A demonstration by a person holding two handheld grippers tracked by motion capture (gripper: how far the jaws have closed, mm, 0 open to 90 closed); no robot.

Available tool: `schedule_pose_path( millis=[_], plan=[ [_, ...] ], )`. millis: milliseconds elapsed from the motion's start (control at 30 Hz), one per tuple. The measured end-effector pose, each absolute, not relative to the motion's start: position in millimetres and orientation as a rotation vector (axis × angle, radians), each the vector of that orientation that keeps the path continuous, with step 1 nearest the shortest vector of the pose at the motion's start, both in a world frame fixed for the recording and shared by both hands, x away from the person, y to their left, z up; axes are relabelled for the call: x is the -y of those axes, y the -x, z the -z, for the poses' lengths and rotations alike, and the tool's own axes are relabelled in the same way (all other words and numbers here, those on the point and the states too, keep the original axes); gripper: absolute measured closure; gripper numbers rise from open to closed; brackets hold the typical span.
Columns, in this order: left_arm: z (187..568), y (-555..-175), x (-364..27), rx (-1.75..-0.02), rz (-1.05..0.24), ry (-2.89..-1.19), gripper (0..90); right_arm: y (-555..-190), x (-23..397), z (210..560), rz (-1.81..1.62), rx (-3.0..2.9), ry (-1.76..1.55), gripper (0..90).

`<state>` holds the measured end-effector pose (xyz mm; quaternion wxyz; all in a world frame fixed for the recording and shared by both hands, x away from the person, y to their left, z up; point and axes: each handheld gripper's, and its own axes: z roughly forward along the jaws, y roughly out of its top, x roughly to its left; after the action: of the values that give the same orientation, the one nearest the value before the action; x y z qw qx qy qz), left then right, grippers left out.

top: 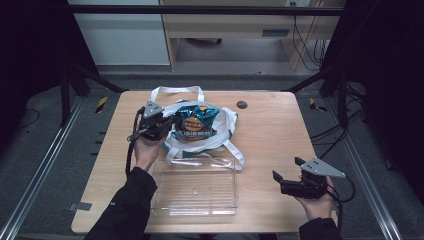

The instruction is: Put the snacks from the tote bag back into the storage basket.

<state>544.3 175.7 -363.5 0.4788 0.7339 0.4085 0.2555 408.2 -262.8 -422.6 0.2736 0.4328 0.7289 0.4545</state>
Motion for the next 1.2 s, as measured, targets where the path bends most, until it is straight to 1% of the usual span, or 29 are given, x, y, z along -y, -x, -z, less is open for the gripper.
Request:
schedule_pose_path(
  millis=[267, 700, 900, 1200],
  plan=[
    [351, -531, -176, -0.953, -0.629, -1.737, 90.0, -408, 263, 423, -1.222, -1.96, -1.164, 10.3],
    [319, -503, -177, -0.911, -0.66, -1.685, 90.0, -408, 263, 422, -1.222, -1.956, -1.159, 10.4],
    [305, -487, -186, -0.904, -0.665, -1.668, 90.0, -407, 263, 421, -1.229, -1.952, -1.162, 10.4],
    [297, -458, -199, -0.883, -0.659, -1.638, 90.0, -407, 264, 422, -1.227, -1.952, -1.158, 10.7]
  ],
)
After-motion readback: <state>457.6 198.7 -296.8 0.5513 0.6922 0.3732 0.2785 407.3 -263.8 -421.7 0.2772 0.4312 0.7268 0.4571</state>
